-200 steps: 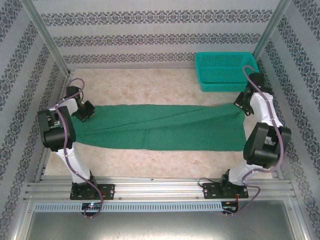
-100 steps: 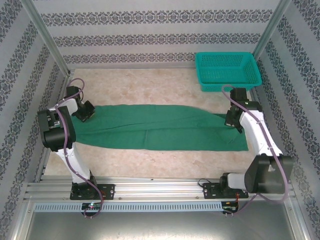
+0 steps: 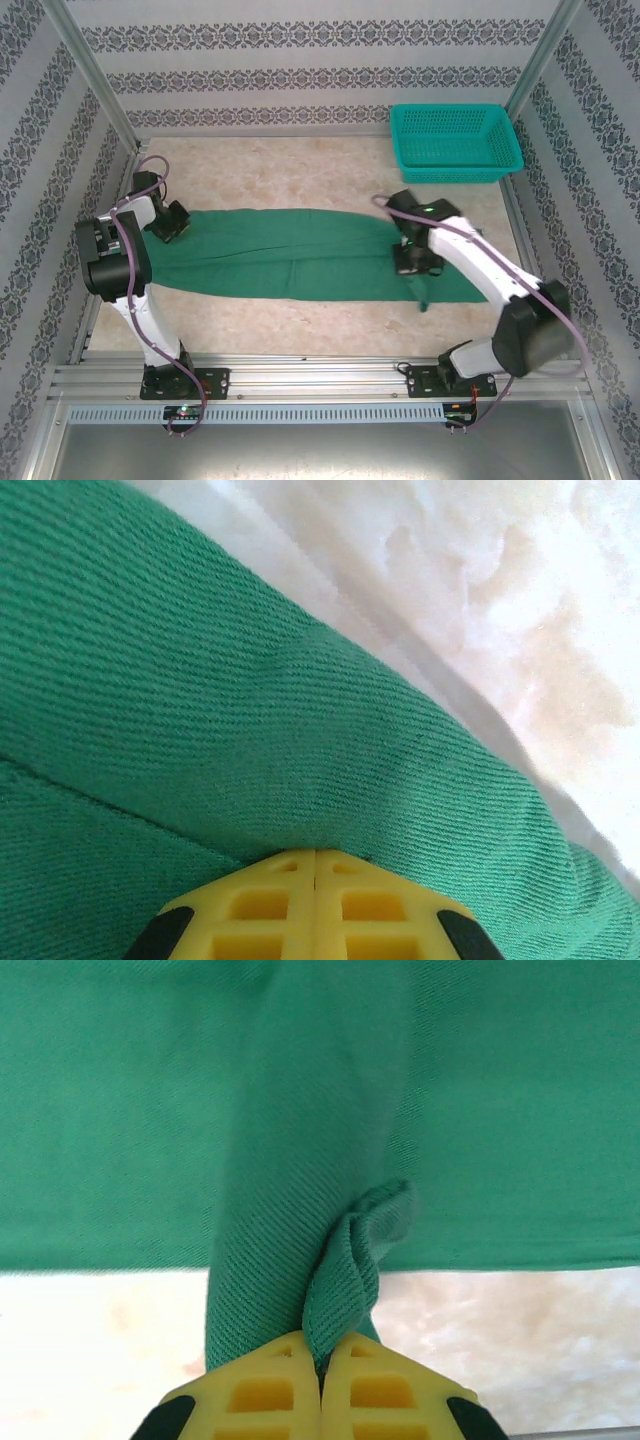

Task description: Roll up the long pants

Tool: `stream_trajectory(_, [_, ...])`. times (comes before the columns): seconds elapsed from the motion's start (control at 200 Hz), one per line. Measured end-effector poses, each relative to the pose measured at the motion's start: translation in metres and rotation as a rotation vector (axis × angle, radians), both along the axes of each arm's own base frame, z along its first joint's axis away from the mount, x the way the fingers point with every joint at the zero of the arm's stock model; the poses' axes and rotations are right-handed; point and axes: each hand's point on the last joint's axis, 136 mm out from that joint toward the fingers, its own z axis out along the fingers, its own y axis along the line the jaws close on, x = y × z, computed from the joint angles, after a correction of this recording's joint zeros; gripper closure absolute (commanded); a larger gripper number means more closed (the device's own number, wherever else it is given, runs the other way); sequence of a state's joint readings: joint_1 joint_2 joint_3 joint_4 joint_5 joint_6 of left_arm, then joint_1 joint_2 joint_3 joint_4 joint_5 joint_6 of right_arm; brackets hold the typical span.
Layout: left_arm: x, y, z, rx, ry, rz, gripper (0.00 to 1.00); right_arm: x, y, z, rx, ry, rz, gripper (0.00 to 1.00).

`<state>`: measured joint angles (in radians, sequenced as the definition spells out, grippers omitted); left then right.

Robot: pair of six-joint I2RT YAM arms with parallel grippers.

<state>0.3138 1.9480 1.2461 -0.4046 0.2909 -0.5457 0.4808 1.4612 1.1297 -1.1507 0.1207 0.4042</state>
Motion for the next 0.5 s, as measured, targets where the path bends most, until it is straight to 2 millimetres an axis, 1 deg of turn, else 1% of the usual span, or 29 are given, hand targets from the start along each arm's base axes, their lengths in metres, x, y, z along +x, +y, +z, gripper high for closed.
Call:
stream_trajectory(0.005, [0.000, 0.000, 0.000, 0.000, 0.000, 0.000, 1.00, -0.002, 0.003, -0.002, -0.001, 0.009, 0.009, 0.69])
stream_trajectory(0.01, [0.000, 0.000, 0.000, 0.001, 0.000, -0.001, 1.00, -0.003, 0.005, -0.003, -0.002, 0.013, 0.014, 0.69])
stream_trajectory(0.015, [0.000, 0.000, 0.000, 0.001, 0.000, 0.000, 1.00, -0.003, 0.007, -0.004, -0.003, 0.017, 0.019, 0.64])
stream_trajectory(0.02, [0.000, 0.000, 0.000, 0.002, 0.000, 0.000, 1.00, -0.005, 0.009, -0.005, -0.004, 0.025, 0.024, 0.56])
stream_trajectory(0.035, [0.000, 0.001, 0.000, 0.003, 0.000, 0.000, 1.00, -0.009, 0.015, -0.009, -0.008, 0.045, 0.037, 0.47])
stream_trajectory(0.09, [0.000, 0.001, 0.000, 0.006, 0.001, -0.003, 1.00, -0.022, 0.030, -0.021, -0.037, 0.101, 0.075, 0.28])
stream_trajectory(0.115, [0.000, 0.001, 0.000, 0.006, 0.001, -0.004, 1.00, -0.028, 0.034, -0.025, -0.053, 0.122, 0.088, 0.22])
stream_trajectory(0.14, [0.000, 0.001, 0.000, 0.007, 0.001, -0.005, 1.00, -0.032, 0.037, -0.027, -0.064, 0.132, 0.088, 0.18])
stream_trajectory(0.19, [0.000, 0.001, 0.000, 0.007, 0.001, -0.006, 1.00, -0.035, 0.036, -0.029, -0.075, 0.135, 0.066, 0.18])
stream_trajectory(0.25, [0.000, 0.001, 0.000, 0.006, 0.002, -0.006, 1.00, -0.032, 0.025, -0.025, -0.062, 0.106, -0.007, 0.19])
stream_trajectory(0.31, [0.000, 0.001, 0.000, 0.006, 0.001, -0.006, 1.00, -0.027, 0.007, -0.018, -0.031, 0.058, -0.105, 0.24])
stream_trajectory(0.405, [0.000, 0.001, 0.000, 0.006, 0.001, -0.006, 1.00, -0.028, -0.018, -0.011, 0.007, 0.006, -0.238, 0.33])
stream_trajectory(0.455, [0.000, 0.001, 0.000, 0.006, 0.001, -0.006, 1.00, -0.033, -0.023, -0.014, 0.019, 0.010, -0.285, 0.38])
stream_trajectory(0.5, [0.000, 0.001, 0.000, 0.006, 0.001, -0.006, 1.00, -0.037, -0.026, -0.020, 0.020, 0.025, -0.308, 0.39])
